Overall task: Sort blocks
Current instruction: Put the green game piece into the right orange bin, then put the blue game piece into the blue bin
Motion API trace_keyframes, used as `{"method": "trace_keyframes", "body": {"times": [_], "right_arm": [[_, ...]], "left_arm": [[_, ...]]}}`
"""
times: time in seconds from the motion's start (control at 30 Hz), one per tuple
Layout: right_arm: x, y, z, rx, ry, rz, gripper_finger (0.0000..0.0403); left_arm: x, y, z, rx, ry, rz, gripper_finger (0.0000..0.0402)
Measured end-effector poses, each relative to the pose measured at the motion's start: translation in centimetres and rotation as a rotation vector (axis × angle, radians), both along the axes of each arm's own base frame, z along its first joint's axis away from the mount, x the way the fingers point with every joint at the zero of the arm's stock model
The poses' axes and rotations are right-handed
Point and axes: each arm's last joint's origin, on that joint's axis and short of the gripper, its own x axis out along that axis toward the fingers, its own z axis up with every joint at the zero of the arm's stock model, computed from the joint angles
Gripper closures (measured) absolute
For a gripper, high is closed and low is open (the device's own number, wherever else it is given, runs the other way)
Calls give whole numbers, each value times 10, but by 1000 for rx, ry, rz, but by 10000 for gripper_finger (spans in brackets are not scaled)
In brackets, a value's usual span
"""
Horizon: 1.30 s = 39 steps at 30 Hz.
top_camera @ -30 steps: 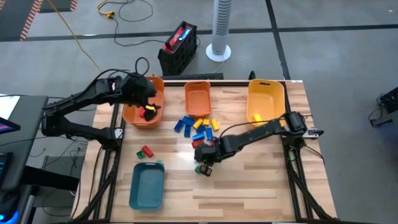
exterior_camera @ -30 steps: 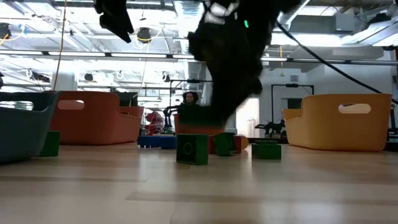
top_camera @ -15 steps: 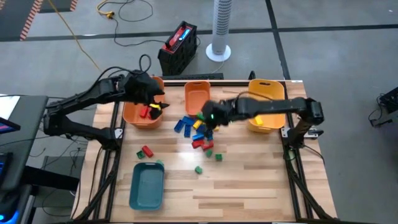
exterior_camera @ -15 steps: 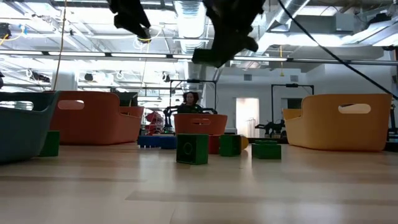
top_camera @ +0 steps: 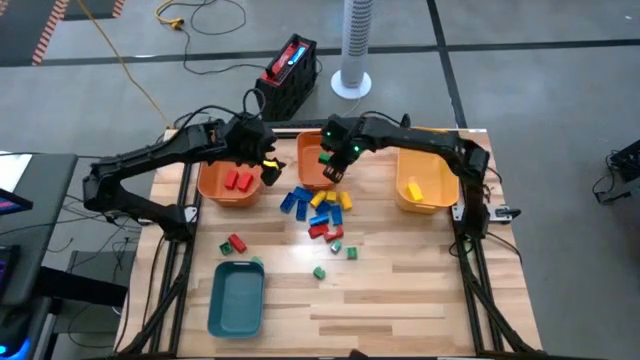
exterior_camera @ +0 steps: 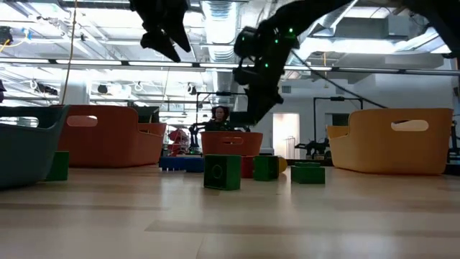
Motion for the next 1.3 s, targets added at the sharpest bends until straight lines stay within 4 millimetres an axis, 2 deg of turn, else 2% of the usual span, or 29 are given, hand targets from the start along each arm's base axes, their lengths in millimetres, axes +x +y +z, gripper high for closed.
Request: {"method": "trace_keyframes", "body": {"times": [0.2,0.3,0.5,0.63,0.73,0.83,0.93,1.07,1.17,1.3], "right_arm": [[4,-10,-21,-15,57,112,309],[5,-10,-19,-33,37,126,295],[8,-17,-11,-43,-63,148,214],[5,-21,-7,-21,-66,145,163],[-4,-22,10,-26,-64,144,150],[-21,-13,50,-80,-134,164,150],[-44,-4,86,-136,-226,144,154],[-76,9,113,-196,-341,81,161],[-98,17,119,-226,-392,31,166],[-119,27,115,-218,-405,-19,169]], "left_arm": [[0,2,2,-24,-49,116,113],[0,2,2,-40,-60,134,113],[0,3,1,-12,-33,101,113],[0,4,1,-10,-27,74,113],[1,3,0,-49,-38,9,113],[7,0,-4,-110,-37,-115,113],[19,1,-19,-245,-8,-167,113],[42,0,-47,-340,90,-179,113],[60,2,-75,-416,181,-116,113],[76,9,-109,-506,279,-19,113]]}}
